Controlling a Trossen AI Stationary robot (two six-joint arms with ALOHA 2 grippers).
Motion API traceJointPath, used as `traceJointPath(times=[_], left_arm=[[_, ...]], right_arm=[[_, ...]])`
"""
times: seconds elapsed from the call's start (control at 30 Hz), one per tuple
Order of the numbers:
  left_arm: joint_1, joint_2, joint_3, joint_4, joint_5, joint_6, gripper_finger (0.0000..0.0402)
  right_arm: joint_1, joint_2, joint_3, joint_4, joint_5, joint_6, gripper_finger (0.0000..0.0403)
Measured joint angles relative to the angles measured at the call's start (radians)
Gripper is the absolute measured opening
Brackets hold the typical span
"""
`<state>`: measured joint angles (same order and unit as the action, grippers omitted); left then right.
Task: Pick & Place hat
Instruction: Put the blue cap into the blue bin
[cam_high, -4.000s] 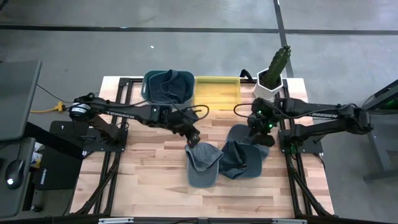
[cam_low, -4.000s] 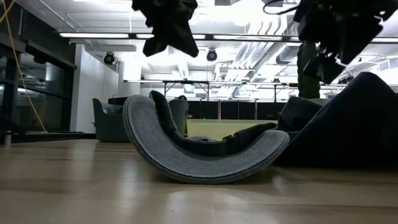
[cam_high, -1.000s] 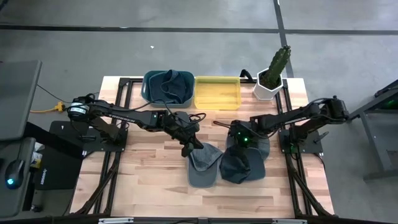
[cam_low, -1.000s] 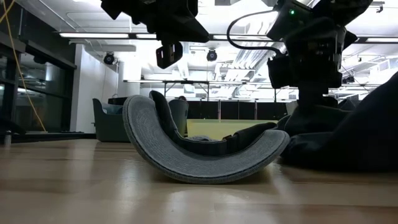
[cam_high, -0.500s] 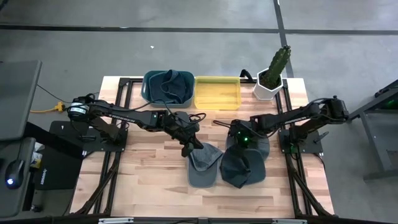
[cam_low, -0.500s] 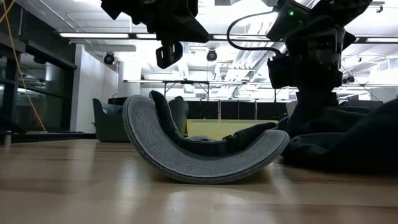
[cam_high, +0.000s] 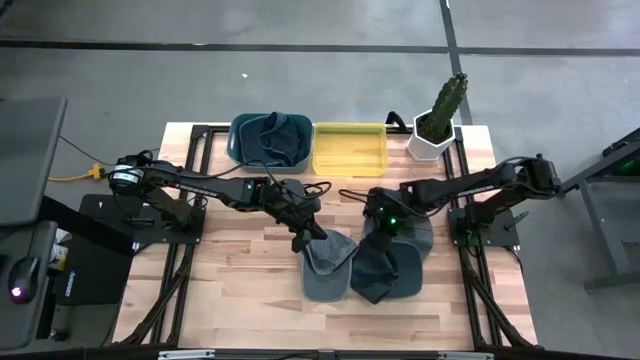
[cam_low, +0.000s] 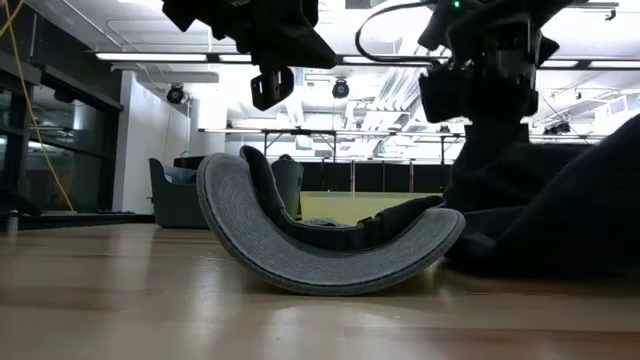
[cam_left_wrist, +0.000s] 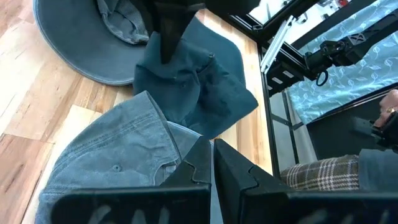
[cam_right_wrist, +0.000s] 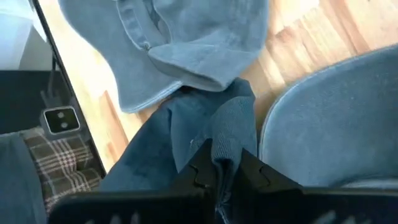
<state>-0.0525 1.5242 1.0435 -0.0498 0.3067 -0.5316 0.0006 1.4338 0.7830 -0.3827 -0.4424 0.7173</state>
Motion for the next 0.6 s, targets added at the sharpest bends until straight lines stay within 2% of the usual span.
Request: traceJointPath(times=[0.2,0.4,0.6], left_arm=[[0.0,0.0,0.0,0.0,0.026,-0.001,0.0],[0.0,0.0,0.001,-0.001,0.019,0.001,0.0],[0.008,0.0,0.001,-0.005,-0.016,0.005,0.0]], right_arm=[[0.0,0.0,0.11,-0.224,0.015,-0.079,0.001],[0.0,0.0,0.242,-0.458,0.122,-0.154,0.001],[0.0,0.0,0.381,-0.569,0.243,-0.195,0.001]])
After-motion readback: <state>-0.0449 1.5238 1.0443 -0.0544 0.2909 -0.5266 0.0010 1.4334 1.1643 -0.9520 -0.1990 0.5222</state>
